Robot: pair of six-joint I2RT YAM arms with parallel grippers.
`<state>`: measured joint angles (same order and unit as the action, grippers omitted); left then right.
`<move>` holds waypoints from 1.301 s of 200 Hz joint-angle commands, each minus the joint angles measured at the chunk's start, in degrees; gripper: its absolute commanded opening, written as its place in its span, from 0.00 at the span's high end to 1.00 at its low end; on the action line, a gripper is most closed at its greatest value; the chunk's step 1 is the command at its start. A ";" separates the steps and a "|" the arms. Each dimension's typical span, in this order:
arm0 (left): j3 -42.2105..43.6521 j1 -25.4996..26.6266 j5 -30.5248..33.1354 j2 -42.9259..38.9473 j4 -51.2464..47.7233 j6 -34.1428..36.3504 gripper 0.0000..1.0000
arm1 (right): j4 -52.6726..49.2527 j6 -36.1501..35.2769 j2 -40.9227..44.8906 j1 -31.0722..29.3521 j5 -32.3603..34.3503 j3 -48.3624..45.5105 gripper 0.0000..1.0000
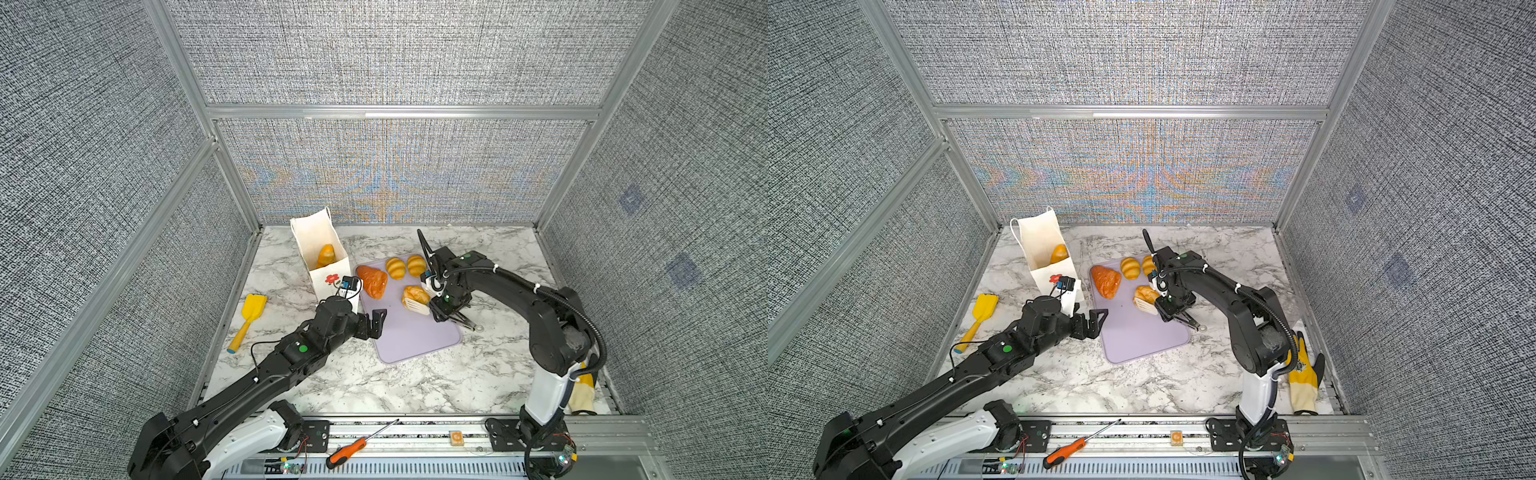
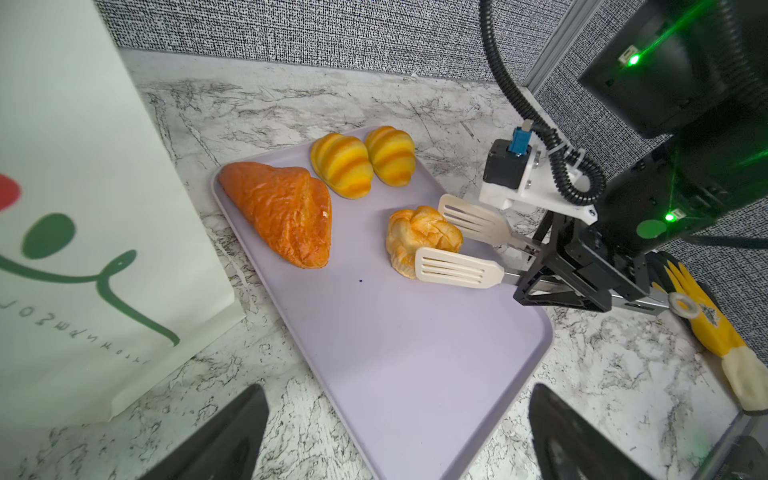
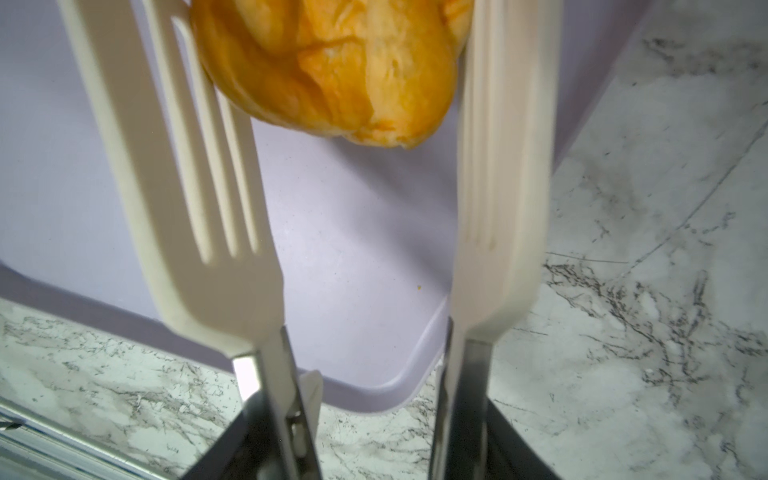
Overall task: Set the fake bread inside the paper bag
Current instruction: 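Close the tongs around the round flaky bun with the right gripper, then lift the flaky bun with the tongs and carry it over the paper bag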
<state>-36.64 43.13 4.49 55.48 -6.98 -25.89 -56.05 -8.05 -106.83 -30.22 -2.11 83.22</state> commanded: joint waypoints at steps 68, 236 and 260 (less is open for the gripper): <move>-0.10 -0.07 -0.14 -0.54 0.73 0.05 0.01 | 1.32 -0.52 -0.88 -0.09 -0.83 0.45 0.34; 0.70 -0.07 0.43 -1.35 0.76 -0.30 0.01 | -4.91 -3.38 -5.33 -2.68 6.28 4.73 0.40; 0.77 -0.04 0.52 -1.67 0.79 -0.30 0.01 | -5.56 -3.36 -4.41 -2.79 6.61 4.80 0.48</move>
<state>-35.94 43.13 4.56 54.22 -7.01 -26.15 -59.02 -10.92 -112.36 -32.93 3.16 87.66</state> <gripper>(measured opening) 0.994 0.555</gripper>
